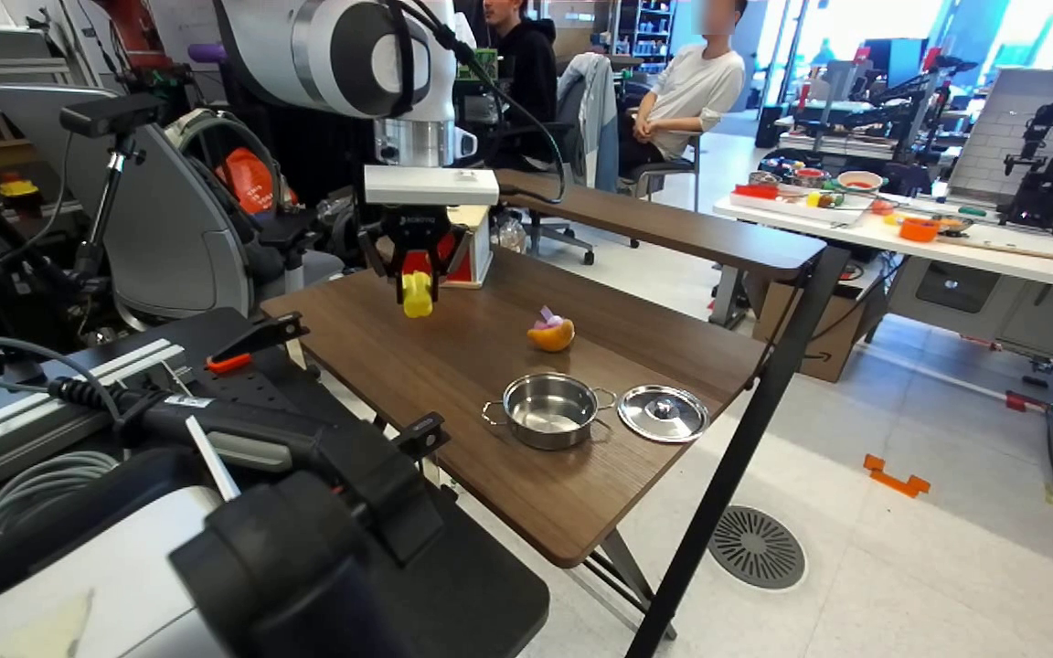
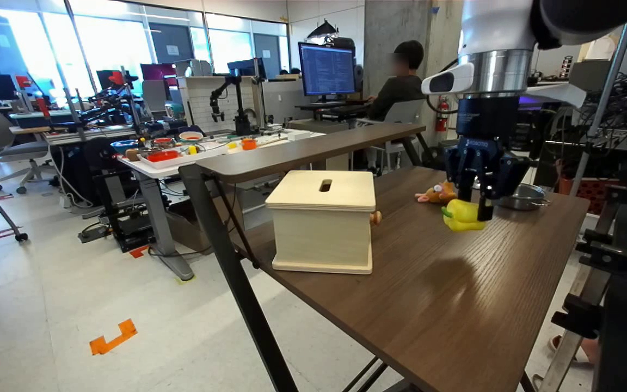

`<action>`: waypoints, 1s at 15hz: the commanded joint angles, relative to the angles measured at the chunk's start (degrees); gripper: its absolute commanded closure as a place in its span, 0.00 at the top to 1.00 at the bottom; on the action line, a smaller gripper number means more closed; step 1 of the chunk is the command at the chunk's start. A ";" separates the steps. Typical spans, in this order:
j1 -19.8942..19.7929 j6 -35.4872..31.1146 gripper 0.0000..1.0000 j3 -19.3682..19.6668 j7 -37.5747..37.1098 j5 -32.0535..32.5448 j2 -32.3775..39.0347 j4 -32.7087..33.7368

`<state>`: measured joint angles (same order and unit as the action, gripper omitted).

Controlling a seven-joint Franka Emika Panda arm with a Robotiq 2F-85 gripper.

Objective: Move the yellow pepper to the left

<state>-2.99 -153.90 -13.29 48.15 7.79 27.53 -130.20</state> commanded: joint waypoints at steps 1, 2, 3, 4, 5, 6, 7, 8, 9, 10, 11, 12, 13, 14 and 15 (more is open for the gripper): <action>0.82 5.47 0.18 -0.22 7.46 2.86 4.39 5.53; 1.24 7.13 0.18 -0.11 9.49 3.42 5.46 7.00; 2.13 8.76 0.18 0.48 10.95 4.50 6.67 8.56; 2.90 10.47 0.18 0.90 12.34 5.58 7.71 10.01; 3.67 12.08 0.18 1.30 13.29 6.48 8.95 11.58; 4.53 13.26 0.18 1.79 13.78 7.46 9.94 12.85; 5.44 14.14 0.18 2.36 13.89 8.44 10.96 14.03; 6.35 15.07 0.18 2.95 13.63 9.35 11.68 15.06; 7.15 16.51 0.62 3.41 13.21 10.17 11.72 15.92; 7.97 16.92 0.69 4.10 12.64 11.29 11.90 16.41; 8.54 17.61 0.76 4.51 12.40 12.10 12.01 16.88; 9.08 17.63 0.82 5.10 12.05 12.93 12.16 17.06; 9.33 17.49 0.91 5.46 11.93 13.52 12.07 17.05; 9.40 16.83 0.97 5.81 11.57 13.91 11.55 16.60; 9.42 16.76 1.00 5.95 11.35 14.08 11.03 16.32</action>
<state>5.23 -138.36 -8.75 60.70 19.76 39.01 -114.85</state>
